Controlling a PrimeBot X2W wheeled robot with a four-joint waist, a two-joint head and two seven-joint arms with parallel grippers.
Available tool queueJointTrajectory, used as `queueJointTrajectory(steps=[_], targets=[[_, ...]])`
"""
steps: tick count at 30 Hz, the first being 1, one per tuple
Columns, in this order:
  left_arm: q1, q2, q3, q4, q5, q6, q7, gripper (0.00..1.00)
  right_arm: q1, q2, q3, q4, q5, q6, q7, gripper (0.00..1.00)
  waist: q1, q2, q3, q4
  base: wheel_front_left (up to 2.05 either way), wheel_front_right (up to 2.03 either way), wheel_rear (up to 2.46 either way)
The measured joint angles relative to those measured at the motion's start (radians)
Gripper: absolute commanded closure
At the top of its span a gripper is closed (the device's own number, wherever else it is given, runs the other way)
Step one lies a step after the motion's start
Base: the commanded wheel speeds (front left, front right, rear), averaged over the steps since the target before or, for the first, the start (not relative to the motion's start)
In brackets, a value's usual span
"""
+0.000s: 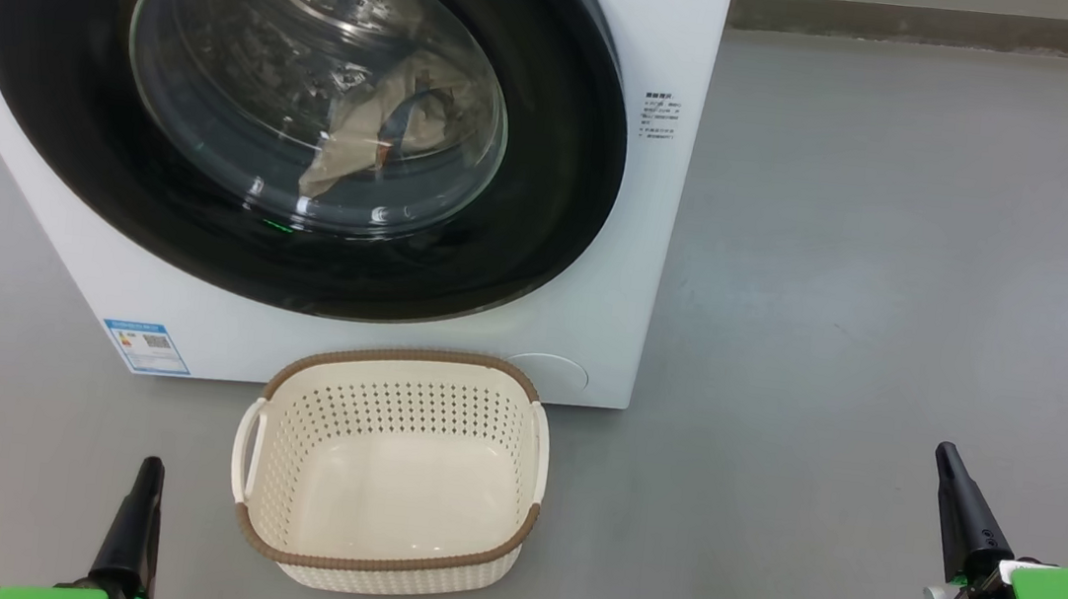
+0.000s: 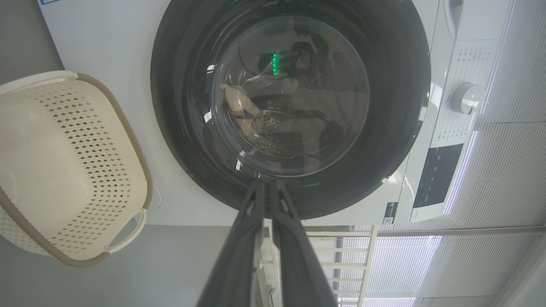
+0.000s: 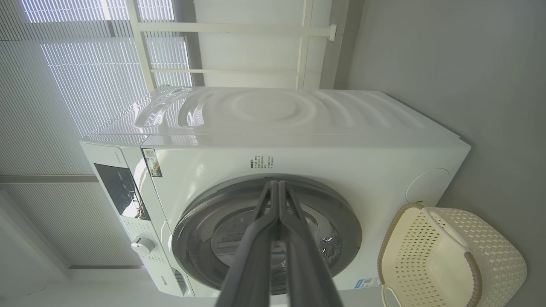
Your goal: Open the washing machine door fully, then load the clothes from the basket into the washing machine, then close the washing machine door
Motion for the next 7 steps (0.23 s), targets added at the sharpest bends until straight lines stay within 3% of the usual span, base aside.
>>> queueJointTrajectory(steps=[7], targets=[[0.000,0.000,0.000,0.000,0.000,0.000,0.000,1.00,0.000,0.000,0.000,0.000,0.000,0.000,0.000,1.00,0.0000,0.0000,0.000,0.000,0.00,0.00,0.00]])
